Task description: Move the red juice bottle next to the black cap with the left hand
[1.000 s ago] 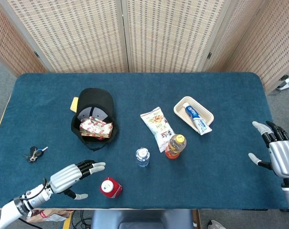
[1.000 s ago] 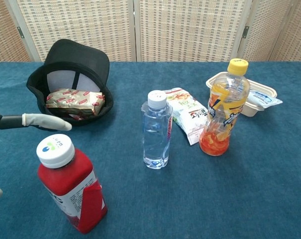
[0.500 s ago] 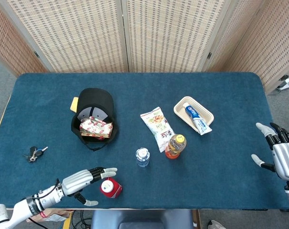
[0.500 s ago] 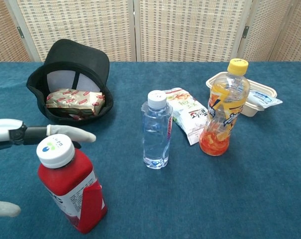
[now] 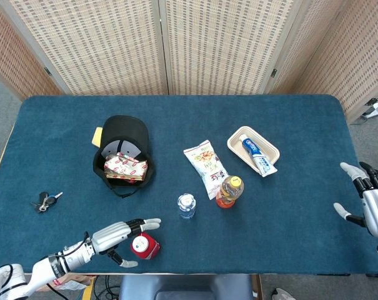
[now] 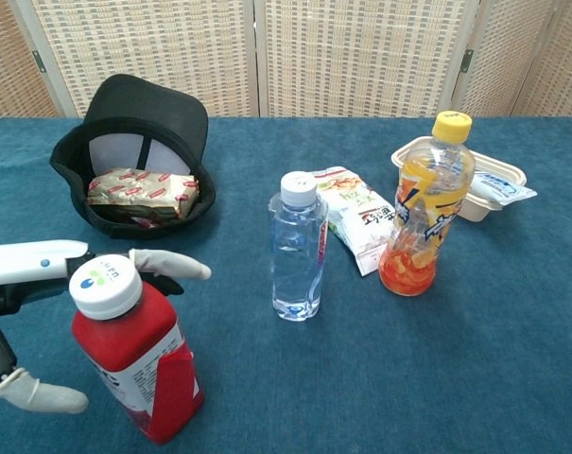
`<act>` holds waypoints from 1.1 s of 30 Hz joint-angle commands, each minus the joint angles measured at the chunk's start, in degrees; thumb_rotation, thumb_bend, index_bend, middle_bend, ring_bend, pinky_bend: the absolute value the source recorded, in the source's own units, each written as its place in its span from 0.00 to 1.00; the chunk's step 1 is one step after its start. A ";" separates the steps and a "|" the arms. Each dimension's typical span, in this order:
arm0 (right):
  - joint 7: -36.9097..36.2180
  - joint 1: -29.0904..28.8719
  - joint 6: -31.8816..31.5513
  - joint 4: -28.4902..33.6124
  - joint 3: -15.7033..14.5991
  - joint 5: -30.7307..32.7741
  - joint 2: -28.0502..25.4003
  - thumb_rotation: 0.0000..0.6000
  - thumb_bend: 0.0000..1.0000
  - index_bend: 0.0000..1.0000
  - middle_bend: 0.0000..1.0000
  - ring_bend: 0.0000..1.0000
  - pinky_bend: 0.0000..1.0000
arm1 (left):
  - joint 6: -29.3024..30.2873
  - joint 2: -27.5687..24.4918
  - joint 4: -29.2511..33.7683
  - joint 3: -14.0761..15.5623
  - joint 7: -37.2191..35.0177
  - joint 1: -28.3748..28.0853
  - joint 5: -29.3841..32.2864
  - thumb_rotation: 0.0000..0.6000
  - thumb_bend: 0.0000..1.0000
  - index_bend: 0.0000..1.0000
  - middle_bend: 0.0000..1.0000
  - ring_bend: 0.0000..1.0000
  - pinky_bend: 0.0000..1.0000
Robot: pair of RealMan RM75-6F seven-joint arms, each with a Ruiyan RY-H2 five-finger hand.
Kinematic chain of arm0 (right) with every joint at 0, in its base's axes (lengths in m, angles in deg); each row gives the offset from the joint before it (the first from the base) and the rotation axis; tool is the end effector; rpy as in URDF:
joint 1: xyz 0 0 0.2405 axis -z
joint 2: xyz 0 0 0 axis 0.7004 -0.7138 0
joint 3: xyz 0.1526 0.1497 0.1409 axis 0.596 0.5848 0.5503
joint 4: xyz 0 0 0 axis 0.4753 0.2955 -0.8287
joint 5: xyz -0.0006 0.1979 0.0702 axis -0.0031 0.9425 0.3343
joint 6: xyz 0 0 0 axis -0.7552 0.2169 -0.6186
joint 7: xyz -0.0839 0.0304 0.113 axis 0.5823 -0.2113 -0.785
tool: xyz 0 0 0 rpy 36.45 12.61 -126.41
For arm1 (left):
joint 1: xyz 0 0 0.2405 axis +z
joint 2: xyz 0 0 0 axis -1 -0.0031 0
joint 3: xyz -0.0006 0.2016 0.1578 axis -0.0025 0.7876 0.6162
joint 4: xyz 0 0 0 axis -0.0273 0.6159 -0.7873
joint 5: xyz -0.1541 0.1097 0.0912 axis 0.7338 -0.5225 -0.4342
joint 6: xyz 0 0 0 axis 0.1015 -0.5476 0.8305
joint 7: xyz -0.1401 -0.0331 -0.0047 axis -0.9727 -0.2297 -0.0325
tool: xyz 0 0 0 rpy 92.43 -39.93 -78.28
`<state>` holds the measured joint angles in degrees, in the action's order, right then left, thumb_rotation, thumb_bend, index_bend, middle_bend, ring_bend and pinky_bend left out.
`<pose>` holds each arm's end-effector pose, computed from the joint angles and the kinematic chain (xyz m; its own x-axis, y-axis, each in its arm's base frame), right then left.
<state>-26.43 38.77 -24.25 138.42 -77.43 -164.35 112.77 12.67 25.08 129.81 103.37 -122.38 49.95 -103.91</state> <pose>-0.2966 -0.1944 0.2068 0.4220 0.0824 0.9028 -0.9032 -0.0477 0.4265 -0.1998 0.2342 0.0105 0.1137 0.7614 0.6383 0.8222 -0.4328 0.3698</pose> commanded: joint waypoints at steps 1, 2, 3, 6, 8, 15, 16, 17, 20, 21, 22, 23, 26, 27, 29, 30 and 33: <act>-0.14 0.01 0.03 -0.22 -0.03 -0.04 0.08 1.00 0.20 0.17 0.25 0.10 0.18 | -0.28 0.72 -0.58 0.15 0.05 -0.08 0.44 1.00 0.19 0.00 0.01 0.07 0.05; -0.18 0.01 0.04 -0.29 -0.04 -0.08 0.11 1.00 0.20 0.17 0.25 0.10 0.18 | -0.38 0.97 -0.68 0.22 -0.13 -0.11 0.61 1.00 0.19 0.00 0.01 0.07 0.05; -0.23 0.02 0.07 -0.36 -0.08 -0.09 0.12 1.00 0.20 0.17 0.25 0.10 0.18 | -0.45 1.30 -0.84 0.28 -0.47 -0.17 0.81 1.00 0.19 0.00 0.01 0.07 0.05; -0.39 0.07 0.12 -0.58 -0.08 0.03 0.14 1.00 0.20 0.18 0.25 0.10 0.18 | -0.61 2.16 -1.56 0.24 -0.55 -0.28 1.20 1.00 0.19 0.00 0.01 0.08 0.05; -0.55 0.12 0.15 -0.76 -0.06 0.21 0.16 1.00 0.20 0.18 0.25 0.10 0.18 | -0.79 2.90 -2.06 0.09 -0.68 -0.31 1.74 1.00 0.19 0.01 0.02 0.10 0.05; -0.97 0.34 -0.19 -1.16 0.08 0.39 0.19 1.00 0.20 0.19 0.26 0.10 0.18 | -1.50 4.86 -3.55 -0.41 -0.85 -0.38 3.53 1.00 0.19 0.18 0.15 0.20 0.07; -1.03 0.40 -0.27 -1.22 0.08 0.38 0.20 1.00 0.20 0.19 0.26 0.10 0.18 | -1.55 5.04 -3.72 -0.43 -0.93 -0.40 3.74 1.00 0.19 0.21 0.18 0.22 0.08; -1.07 0.45 -0.32 -1.27 0.07 0.39 0.21 1.00 0.20 0.20 0.27 0.10 0.18 | -1.55 5.13 -3.83 -0.45 -0.91 -0.40 3.88 1.00 0.19 0.23 0.20 0.24 0.09; -1.14 0.51 -0.38 -1.33 0.09 0.42 0.25 1.00 0.20 0.20 0.27 0.10 0.18 | -1.24 5.46 -4.18 -0.66 -0.46 -0.17 4.42 1.00 0.19 0.33 0.29 0.31 0.14; -1.16 0.52 -0.41 -1.34 0.10 0.42 0.27 1.00 0.20 0.20 0.27 0.10 0.18 | -1.11 5.55 -4.24 -0.71 -0.43 -0.06 4.62 1.00 0.19 0.35 0.31 0.32 0.15; -1.19 0.54 -0.47 -1.36 0.12 0.38 0.29 1.00 0.20 0.21 0.27 0.10 0.18 | -0.87 5.71 -4.30 -0.86 -0.38 0.18 5.02 1.00 0.19 0.37 0.33 0.34 0.15; -1.23 0.52 -0.48 -1.37 0.15 0.37 0.31 1.00 0.20 0.21 0.27 0.10 0.18 | -0.71 5.84 -4.40 -0.96 -0.24 0.35 5.26 1.00 0.19 0.42 0.36 0.36 0.15; -1.29 0.46 -0.45 -1.33 0.19 0.29 0.32 1.00 0.20 0.22 0.27 0.10 0.18 | -0.31 6.07 -4.64 -1.06 -0.10 0.76 5.78 1.00 0.19 0.52 0.39 0.38 0.15; -1.26 0.44 -0.47 -1.32 0.21 0.22 0.33 1.00 0.20 0.22 0.27 0.10 0.18 | -0.20 6.11 -4.71 -1.10 -0.15 0.88 5.96 1.00 0.19 0.53 0.40 0.38 0.15; -1.16 0.38 -0.52 -1.30 0.27 0.13 0.35 1.00 0.20 0.22 0.27 0.10 0.18 | -0.04 6.15 -4.92 -1.19 -0.17 1.06 6.30 1.00 0.19 0.54 0.42 0.40 0.15; -1.16 0.36 -0.52 -1.27 0.29 0.11 0.36 1.00 0.20 0.22 0.27 0.10 0.18 | 0.08 6.14 -5.01 -1.27 -0.17 1.14 6.44 1.00 0.19 0.55 0.43 0.40 0.15; -1.05 0.28 -0.50 -1.10 0.31 -0.06 0.30 1.00 0.20 0.22 0.27 0.10 0.18 | 0.96 5.91 -5.49 -1.87 0.08 1.37 6.83 1.00 0.19 0.55 0.43 0.41 0.15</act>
<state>-27.50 39.06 -24.75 137.31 -77.12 -164.39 113.08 13.38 31.09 124.51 101.73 -122.45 51.23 -97.23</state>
